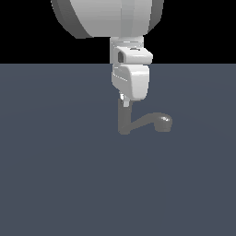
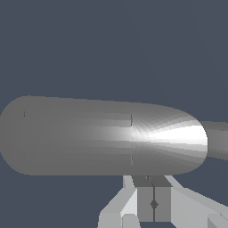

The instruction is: Turn on the faucet by rotating a designated handle.

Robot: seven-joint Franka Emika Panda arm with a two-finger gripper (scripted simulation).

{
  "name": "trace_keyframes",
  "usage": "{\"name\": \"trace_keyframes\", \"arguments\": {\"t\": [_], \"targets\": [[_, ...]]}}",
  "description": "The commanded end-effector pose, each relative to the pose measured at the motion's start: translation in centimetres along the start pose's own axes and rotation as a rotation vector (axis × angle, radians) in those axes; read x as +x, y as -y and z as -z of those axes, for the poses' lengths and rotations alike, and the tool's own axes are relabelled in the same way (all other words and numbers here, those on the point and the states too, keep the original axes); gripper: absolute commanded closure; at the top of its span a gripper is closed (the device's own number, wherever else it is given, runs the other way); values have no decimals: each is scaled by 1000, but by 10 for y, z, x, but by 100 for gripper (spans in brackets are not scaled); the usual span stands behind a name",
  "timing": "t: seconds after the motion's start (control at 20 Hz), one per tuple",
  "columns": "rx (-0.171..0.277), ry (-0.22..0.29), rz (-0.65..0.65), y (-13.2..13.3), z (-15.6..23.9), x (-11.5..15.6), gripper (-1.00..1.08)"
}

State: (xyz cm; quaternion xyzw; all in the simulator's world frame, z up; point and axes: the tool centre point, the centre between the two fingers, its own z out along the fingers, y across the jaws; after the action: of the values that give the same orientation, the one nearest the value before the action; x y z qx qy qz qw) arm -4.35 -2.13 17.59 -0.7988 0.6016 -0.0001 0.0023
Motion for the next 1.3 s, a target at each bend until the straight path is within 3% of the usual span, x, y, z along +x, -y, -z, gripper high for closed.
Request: {"name": "trace_keyframes", "arguments": {"t": [0.0,0.15,0.2,1.25], "targets": [[-3,-3,-43,-11,-2,37,108],[-4,-3,-45,-15,-3,49,108],[0,0,1,-4,-1,20,108],[-3,-3,-41,26,-3,108,108]]}}
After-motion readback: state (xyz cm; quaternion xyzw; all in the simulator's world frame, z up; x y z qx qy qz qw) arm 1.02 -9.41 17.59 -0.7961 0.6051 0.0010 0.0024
